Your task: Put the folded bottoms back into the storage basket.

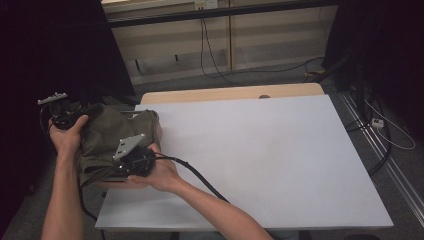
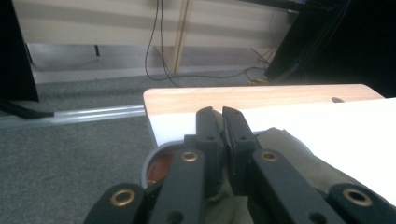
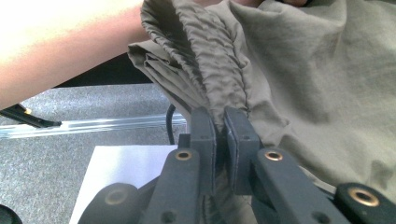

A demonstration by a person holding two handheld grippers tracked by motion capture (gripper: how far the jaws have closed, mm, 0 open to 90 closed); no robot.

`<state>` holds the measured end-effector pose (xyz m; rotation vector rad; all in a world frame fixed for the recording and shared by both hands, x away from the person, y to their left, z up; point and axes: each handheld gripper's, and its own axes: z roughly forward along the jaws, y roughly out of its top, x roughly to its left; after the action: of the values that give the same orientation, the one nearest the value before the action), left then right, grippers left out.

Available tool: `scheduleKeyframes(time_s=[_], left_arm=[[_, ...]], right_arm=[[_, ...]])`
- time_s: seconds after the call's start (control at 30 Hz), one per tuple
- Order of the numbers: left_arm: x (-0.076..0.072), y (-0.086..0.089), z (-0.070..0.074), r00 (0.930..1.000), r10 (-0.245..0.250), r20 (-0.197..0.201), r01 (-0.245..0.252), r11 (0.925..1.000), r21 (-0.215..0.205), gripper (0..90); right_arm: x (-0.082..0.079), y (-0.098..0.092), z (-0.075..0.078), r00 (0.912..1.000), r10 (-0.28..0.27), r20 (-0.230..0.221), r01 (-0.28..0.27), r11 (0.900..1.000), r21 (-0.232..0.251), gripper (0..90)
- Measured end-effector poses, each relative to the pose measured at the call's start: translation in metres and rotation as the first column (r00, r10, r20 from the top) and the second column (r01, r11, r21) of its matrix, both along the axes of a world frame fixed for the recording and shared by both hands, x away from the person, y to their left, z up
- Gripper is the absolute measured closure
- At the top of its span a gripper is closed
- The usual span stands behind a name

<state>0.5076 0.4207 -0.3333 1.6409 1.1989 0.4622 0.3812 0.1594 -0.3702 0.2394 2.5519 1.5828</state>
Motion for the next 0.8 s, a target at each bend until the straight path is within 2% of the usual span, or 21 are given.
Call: scheduleKeyframes(time_s=[0.13, 0.27, 0.57, 0.67, 0.8], left_arm=[[0.001, 0.002, -0.004, 0.9999, -0.004, -0.012, 0.004, 1.0, 0.001, 86.7], [0.002, 0.003, -0.007, 0.9998, 0.018, -0.012, -0.018, 0.9998, 0.002, 86.7], [0.009, 0.006, -0.009, 0.999, 0.032, -0.033, -0.032, 0.9995, 0.007, 86.7], [0.01, 0.005, -0.009, 0.999, 0.029, -0.034, -0.029, 0.9995, 0.007, 86.7], [0.01, -0.001, -0.008, 0.9995, -0.001, -0.031, 0.002, 0.9998, 0.021, 86.7]], right_arm=[[0.001, 0.002, -0.001, 1.0, 0.0, -0.007, 0.0, 1.0, 0.0, 83.6], [0.001, 0.002, -0.002, 1.0, -0.001, -0.01, 0.001, 1.0, -0.002, 83.6], [0.005, 0.009, 0.001, 0.9999, -0.006, -0.012, 0.006, 1.0, -0.011, 83.6], [0.006, 0.011, -0.001, 0.9998, -0.01, -0.018, 0.009, 1.0, -0.016, 83.6], [0.007, 0.013, -0.004, 0.9995, -0.011, -0.03, 0.011, 1.0, -0.026, 83.6]])
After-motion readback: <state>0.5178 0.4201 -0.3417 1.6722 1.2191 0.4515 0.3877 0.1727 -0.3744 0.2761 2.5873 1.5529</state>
